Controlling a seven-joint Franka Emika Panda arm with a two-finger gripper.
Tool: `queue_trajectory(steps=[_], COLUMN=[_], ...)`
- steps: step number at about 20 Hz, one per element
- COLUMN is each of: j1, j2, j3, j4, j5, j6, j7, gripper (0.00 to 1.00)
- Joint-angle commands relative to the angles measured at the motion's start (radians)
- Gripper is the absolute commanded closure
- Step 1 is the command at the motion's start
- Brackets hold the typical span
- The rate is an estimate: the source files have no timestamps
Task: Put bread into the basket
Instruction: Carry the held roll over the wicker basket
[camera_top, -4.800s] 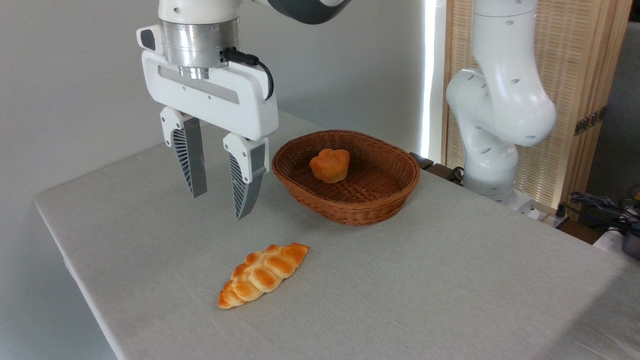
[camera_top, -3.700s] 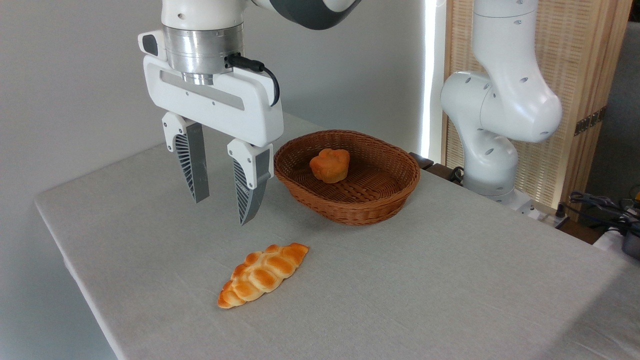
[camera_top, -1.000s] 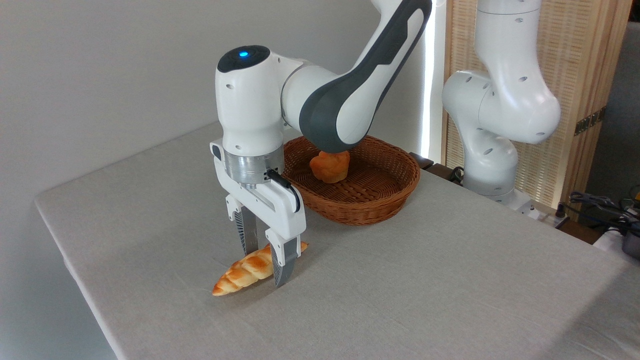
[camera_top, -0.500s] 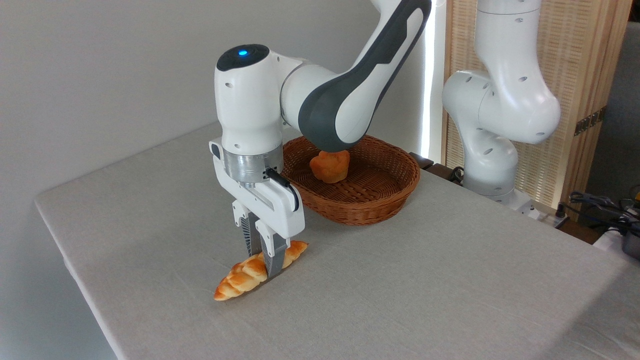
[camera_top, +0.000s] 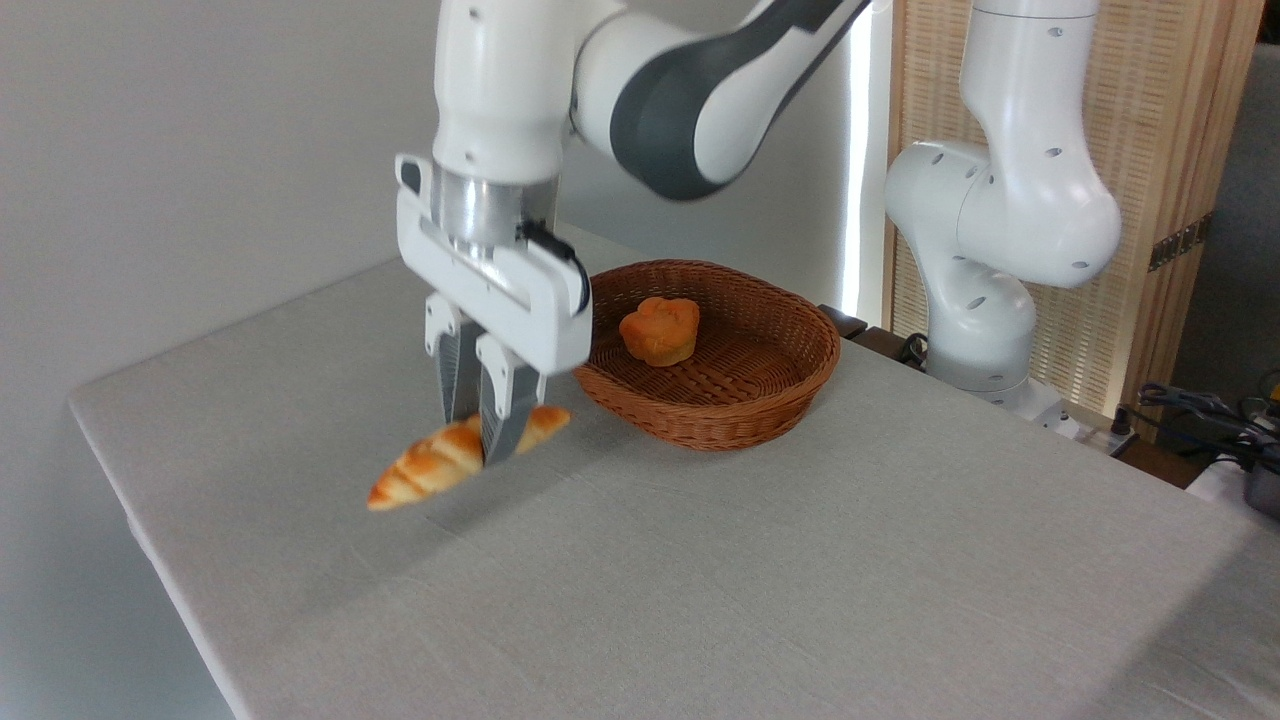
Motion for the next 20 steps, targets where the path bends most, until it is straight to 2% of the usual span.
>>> queue_trajectory(steps=[1, 2, 3, 5, 11, 15, 16, 18, 20], j1=[0.000, 0.000, 0.000, -0.006, -0.077, -0.092, -0.093, -0.093, -0.093], j2=[-0.015, -0.015, -0.017, -0.017, -0.043, -0.048, -0.046, -0.040, -0.035], j3=[0.002, 0.004, 0.001, -0.001, 0.002, 0.002, 0.002, 0.002, 0.002], j4=[0.136, 0.164, 0.180, 0.203, 0.209, 0.206, 0.201, 0.189, 0.184], j5=[-0.046, -0.047, -0.047, -0.047, -0.029, -0.029, -0.029, -0.027, -0.023], j6=[-0.270, -0.358, -0.430, -0.550, -0.843, -1.009, -1.033, -1.037, -1.037], j7=[0.019, 0.024, 0.025, 0.025, 0.033, 0.079, 0.088, 0.100, 0.120], gripper=[0.60, 0.59, 0.53, 0.53, 0.55, 0.52, 0.45, 0.07, 0.00])
